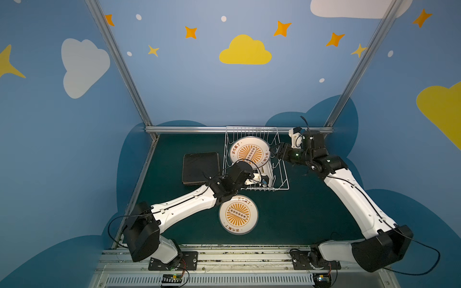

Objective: Unload the plates from the dish rack
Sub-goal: Pick up a plate from the dish rack.

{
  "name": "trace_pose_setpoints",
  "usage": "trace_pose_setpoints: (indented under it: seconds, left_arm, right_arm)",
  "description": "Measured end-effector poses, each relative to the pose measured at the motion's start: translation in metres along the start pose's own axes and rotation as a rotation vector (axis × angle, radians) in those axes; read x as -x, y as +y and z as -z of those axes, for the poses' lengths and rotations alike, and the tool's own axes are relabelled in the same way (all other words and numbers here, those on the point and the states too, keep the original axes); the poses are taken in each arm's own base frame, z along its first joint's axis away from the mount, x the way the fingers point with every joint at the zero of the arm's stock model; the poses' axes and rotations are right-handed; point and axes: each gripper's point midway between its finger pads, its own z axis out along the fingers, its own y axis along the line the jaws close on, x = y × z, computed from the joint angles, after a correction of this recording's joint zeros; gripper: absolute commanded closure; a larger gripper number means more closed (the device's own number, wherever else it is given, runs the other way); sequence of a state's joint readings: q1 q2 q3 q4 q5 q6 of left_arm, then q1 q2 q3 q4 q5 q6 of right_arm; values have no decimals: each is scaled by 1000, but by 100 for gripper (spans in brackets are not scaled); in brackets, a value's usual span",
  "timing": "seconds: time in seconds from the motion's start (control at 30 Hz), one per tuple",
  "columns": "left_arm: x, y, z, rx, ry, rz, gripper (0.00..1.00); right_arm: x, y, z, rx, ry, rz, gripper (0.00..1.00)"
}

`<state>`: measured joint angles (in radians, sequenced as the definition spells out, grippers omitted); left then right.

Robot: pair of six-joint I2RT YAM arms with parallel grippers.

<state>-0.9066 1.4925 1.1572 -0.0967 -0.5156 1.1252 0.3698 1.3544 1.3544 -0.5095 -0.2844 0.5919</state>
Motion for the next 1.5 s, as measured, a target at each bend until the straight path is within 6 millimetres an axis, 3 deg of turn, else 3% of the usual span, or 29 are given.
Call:
trace_pose_setpoints:
  seconds: [0.37, 0.7, 0.77, 0.9, 1.0, 1.07, 1.3, 1.5]
  left_arm:
    - [5, 3, 1, 13, -16, 12, 97]
    - [6, 0, 0, 15, -22, 29, 94]
    - [7, 0, 0, 22, -29, 39, 87]
    - [9, 1, -1, 28, -35, 45, 67]
    - [8, 6, -1, 43, -37, 64, 19]
    - [7, 10, -2, 57, -39, 88, 2]
    - [4, 27, -1, 99, -78, 238, 1]
    - [-25, 65, 20, 141, -140, 545, 1]
  right_arm:
    - [-22, -10, -38, 28, 138, -65, 55]
    - [-27, 3, -61, 130, 247, -188, 93]
    - [-23, 4, -59, 147, 250, -238, 100]
    - [-23, 5, -58, 156, 248, -229, 100]
    - [-23, 1, -59, 146, 243, -230, 100]
    - [-22, -5, -58, 137, 231, -236, 100]
    - [-9, -13, -40, 131, 142, -243, 100]
    - [7, -16, -13, 132, 23, -224, 100]
